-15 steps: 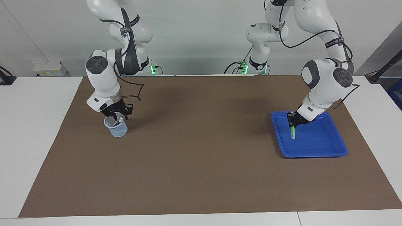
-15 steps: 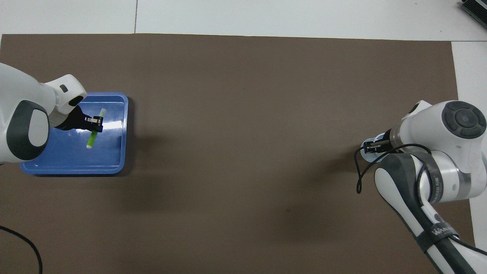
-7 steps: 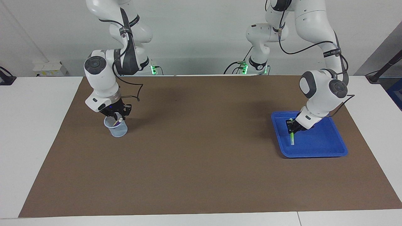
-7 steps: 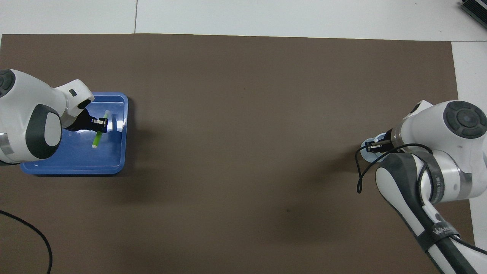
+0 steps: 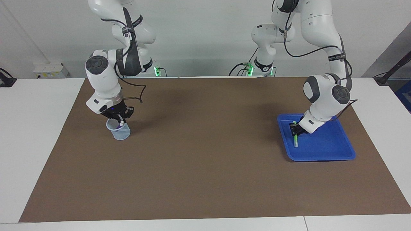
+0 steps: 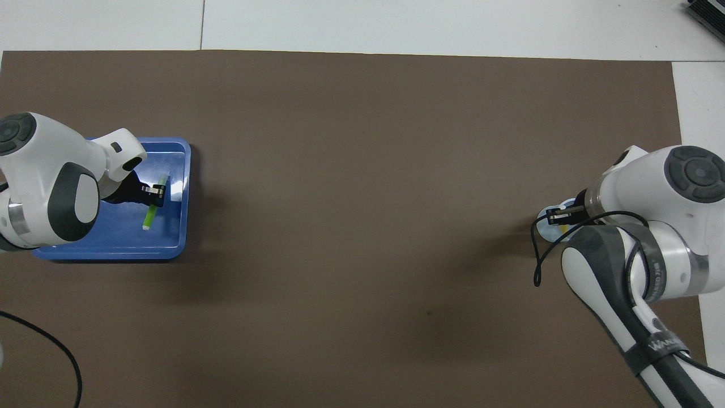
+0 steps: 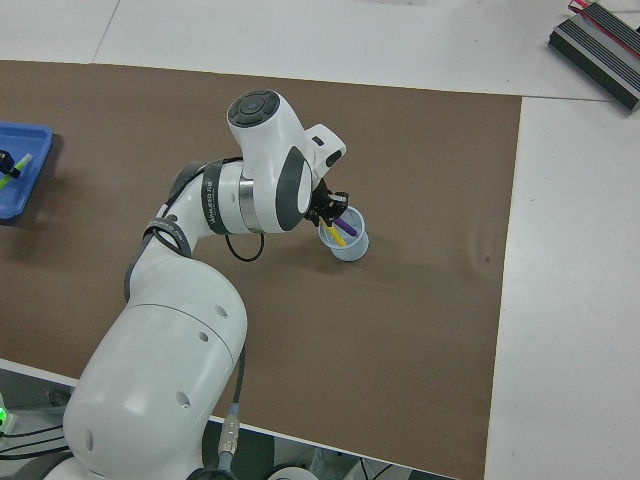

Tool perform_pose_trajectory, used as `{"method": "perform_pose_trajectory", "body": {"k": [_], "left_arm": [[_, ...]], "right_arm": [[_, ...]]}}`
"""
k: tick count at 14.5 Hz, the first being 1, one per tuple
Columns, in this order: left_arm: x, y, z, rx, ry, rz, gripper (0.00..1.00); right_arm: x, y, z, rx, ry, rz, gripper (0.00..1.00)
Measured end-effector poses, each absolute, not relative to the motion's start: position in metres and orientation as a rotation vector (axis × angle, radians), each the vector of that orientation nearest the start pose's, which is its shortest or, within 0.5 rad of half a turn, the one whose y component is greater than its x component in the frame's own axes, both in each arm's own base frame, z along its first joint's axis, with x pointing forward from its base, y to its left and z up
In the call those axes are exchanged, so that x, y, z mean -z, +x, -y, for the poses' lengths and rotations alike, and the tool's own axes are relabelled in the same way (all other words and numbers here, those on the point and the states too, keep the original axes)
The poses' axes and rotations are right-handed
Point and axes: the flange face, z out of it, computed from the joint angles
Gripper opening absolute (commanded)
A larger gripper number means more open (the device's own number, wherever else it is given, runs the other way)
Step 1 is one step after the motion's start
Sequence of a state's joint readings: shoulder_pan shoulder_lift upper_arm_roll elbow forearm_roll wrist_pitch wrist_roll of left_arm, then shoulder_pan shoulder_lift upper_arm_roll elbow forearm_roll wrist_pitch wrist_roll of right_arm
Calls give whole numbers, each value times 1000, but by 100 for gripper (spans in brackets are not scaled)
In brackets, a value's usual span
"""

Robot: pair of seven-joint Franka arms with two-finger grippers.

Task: Right arm passes pens to left for tray arrangement
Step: 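Release the green pen with the left gripper while the right gripper grasps the yellow pen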

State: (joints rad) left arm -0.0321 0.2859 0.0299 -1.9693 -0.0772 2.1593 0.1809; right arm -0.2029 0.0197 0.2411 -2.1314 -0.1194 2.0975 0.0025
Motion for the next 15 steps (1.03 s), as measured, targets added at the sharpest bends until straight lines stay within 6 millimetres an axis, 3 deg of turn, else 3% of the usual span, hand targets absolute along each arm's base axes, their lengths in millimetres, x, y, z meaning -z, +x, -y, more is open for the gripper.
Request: {"method": "perform_pose_trajectory", "body": {"k": [4, 5, 8, 9, 13, 15], "left_arm": [[-309, 590, 7, -149, -3192, -223, 0], [-304, 588, 7, -140, -3191, -224, 6], [-302, 585, 8, -129, -3190, -227, 50], [-302, 585, 8, -129, -3190, -228, 61], [-299, 584, 10, -137, -3191, -233, 87], [-299, 584, 9, -137, -3198, -218, 94]], "right_arm": [[-411, 538, -12, -162, -3232, 228, 0], [-419, 537, -12, -177, -3232, 247, 0], [-452, 534, -13, -215, -3228, 348, 0], [-468, 533, -13, -227, -3226, 383, 0], [-528, 532, -16, -259, -3222, 433, 0], [-550, 532, -21, -253, -3223, 442, 0]]}}
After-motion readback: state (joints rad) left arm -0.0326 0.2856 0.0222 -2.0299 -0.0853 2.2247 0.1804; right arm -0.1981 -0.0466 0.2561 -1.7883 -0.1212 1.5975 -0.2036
